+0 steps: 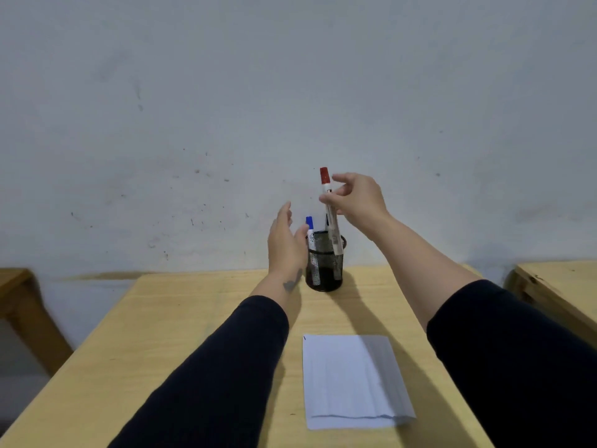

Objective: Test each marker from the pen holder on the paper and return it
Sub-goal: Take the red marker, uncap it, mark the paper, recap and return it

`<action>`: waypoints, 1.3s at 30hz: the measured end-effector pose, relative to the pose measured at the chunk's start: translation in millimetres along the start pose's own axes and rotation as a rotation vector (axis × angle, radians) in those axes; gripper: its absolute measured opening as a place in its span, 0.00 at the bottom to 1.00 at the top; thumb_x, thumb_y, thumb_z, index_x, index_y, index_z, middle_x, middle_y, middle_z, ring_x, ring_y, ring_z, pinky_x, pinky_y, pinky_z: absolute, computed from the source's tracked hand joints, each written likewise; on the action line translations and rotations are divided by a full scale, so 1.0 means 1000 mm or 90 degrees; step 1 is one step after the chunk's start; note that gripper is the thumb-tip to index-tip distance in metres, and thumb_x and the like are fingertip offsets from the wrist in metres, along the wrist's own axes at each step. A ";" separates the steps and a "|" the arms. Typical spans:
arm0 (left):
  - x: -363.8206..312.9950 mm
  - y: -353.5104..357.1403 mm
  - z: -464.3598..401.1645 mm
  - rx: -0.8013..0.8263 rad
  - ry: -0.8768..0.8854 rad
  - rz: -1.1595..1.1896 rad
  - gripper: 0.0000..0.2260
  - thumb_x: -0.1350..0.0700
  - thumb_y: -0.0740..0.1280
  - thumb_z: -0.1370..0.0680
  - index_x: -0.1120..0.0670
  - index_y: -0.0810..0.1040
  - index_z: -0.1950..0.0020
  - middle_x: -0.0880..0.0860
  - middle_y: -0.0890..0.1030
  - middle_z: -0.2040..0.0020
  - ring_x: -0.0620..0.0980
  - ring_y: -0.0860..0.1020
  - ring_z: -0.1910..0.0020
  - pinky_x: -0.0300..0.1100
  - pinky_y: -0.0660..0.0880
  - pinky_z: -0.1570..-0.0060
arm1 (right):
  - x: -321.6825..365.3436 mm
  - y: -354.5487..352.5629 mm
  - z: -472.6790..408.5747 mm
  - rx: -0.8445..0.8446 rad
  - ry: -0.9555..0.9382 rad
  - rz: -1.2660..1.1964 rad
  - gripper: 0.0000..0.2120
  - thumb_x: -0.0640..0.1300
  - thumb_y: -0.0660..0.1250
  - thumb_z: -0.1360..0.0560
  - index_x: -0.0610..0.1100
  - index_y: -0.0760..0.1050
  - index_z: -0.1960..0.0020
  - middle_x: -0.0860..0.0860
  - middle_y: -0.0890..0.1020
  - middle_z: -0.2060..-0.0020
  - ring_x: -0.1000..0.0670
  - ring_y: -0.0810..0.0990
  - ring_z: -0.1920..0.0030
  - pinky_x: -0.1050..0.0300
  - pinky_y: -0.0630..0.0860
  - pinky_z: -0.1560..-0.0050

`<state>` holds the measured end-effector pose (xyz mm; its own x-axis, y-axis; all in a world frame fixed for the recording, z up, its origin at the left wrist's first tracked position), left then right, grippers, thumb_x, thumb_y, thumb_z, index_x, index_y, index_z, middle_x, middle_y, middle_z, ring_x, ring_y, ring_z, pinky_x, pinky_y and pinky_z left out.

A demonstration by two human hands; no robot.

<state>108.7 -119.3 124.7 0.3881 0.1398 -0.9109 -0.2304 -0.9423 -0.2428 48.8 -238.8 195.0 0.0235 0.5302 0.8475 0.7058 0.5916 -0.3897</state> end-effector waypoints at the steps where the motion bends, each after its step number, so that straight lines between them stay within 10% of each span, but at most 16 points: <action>1: -0.011 -0.010 0.003 -0.009 0.039 0.016 0.21 0.58 0.62 0.20 0.50 0.65 0.27 0.52 0.73 0.32 0.47 0.71 0.35 0.39 0.68 0.39 | -0.002 0.000 0.011 0.018 0.000 0.010 0.20 0.41 0.76 0.32 0.43 0.76 0.41 0.47 0.82 0.61 0.49 0.83 0.55 0.53 0.80 0.51; 9: -0.018 -0.048 0.037 0.129 0.038 0.023 0.08 0.63 0.69 0.25 0.55 0.83 0.48 0.49 0.83 0.59 0.47 0.81 0.55 0.35 0.80 0.56 | -0.020 0.013 0.089 0.116 -0.016 0.075 0.10 0.38 0.76 0.34 0.49 0.77 0.62 0.50 0.82 0.63 0.53 0.79 0.62 0.69 0.71 0.63; 18: -0.021 -0.065 0.059 -0.048 -0.003 0.133 0.05 0.66 0.69 0.26 0.59 0.83 0.52 0.51 0.82 0.62 0.45 0.80 0.60 0.33 0.80 0.57 | -0.025 0.008 0.126 -0.126 0.019 0.035 0.07 0.45 0.68 0.25 0.43 0.80 0.56 0.53 0.79 0.64 0.50 0.77 0.61 0.57 0.73 0.59; 25: -0.016 -0.051 0.079 -0.010 0.009 0.122 0.05 0.63 0.71 0.27 0.54 0.84 0.54 0.50 0.84 0.60 0.46 0.82 0.59 0.42 0.80 0.49 | -0.033 0.024 0.134 0.040 0.406 -0.550 0.14 0.49 0.67 0.23 0.37 0.76 0.50 0.45 0.81 0.65 0.51 0.80 0.69 0.61 0.81 0.68; 39: -0.008 -0.047 0.086 0.105 0.054 -0.117 0.06 0.62 0.67 0.25 0.59 0.84 0.51 0.51 0.80 0.65 0.45 0.75 0.66 0.39 0.75 0.56 | -0.049 0.024 0.123 0.052 0.343 -0.537 0.09 0.39 0.66 0.23 0.32 0.76 0.49 0.42 0.81 0.63 0.48 0.80 0.65 0.63 0.82 0.63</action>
<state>39.8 -50.0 115.0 0.5089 0.2710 -0.8170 -0.2885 -0.8405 -0.4585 -22.1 -176.0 100.0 -0.1306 -0.4158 0.9000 0.5896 0.6973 0.4077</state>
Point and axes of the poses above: each hand's wrist, its own z-axis away from the middle knuckle, its own y-axis out of the palm, x = y × z, the point moved 3 cm from there along -z, towards the middle knuckle
